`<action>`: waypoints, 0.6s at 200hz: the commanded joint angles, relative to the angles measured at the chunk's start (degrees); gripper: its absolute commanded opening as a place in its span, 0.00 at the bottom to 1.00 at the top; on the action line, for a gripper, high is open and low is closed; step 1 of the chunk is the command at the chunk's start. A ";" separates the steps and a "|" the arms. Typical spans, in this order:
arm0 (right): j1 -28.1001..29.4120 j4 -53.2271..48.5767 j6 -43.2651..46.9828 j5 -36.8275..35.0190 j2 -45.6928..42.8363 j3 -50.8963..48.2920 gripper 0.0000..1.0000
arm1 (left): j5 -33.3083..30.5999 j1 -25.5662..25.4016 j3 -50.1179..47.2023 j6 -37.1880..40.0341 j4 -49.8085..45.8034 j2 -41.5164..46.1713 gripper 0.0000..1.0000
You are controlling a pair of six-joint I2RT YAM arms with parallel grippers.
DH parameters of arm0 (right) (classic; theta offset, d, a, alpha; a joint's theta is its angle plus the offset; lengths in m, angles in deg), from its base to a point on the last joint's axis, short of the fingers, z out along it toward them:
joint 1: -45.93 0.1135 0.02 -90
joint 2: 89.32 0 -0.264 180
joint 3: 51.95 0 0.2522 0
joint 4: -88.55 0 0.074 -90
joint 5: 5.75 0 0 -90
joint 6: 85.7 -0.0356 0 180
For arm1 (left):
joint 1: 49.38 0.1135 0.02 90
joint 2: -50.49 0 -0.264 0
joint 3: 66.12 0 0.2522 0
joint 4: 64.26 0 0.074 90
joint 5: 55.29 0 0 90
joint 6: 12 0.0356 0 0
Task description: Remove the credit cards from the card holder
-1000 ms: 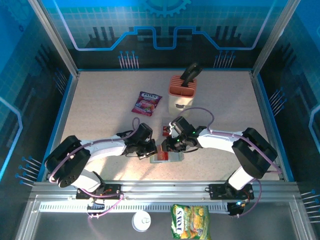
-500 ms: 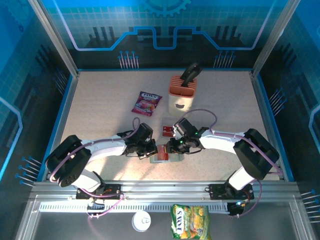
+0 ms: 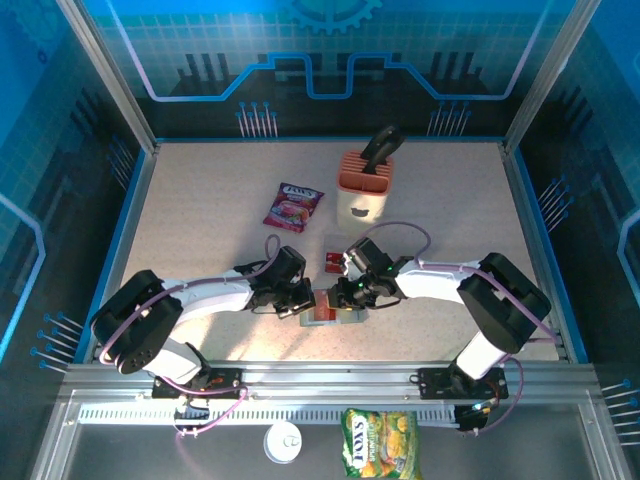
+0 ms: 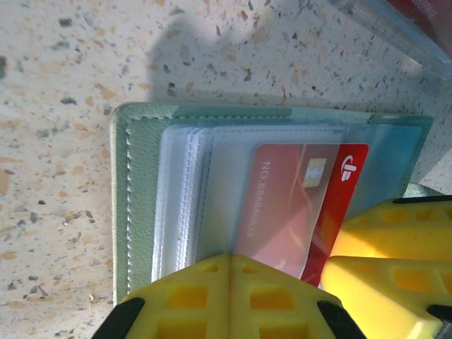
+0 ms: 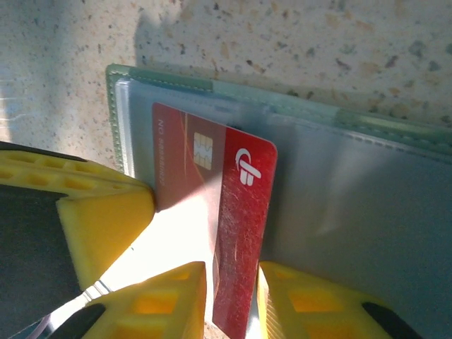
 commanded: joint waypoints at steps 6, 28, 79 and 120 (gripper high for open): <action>-0.58 3.91 -2.34 2.45 0.26 -1.63 0.23 | -0.74 -0.32 0.03 0.96 -2.58 -1.34 0.00; -0.55 5.00 -2.79 2.95 0.37 -2.05 0.22 | -0.68 -0.30 0.05 0.93 -2.60 -1.44 0.00; -0.63 7.04 -3.70 2.79 0.18 -3.48 0.14 | -0.81 -0.27 0.40 1.13 -3.13 -1.49 0.00; -1.54 4.27 -2.14 1.54 -1.89 -4.10 0.12 | -1.27 -0.27 0.23 1.10 -3.67 -1.01 0.00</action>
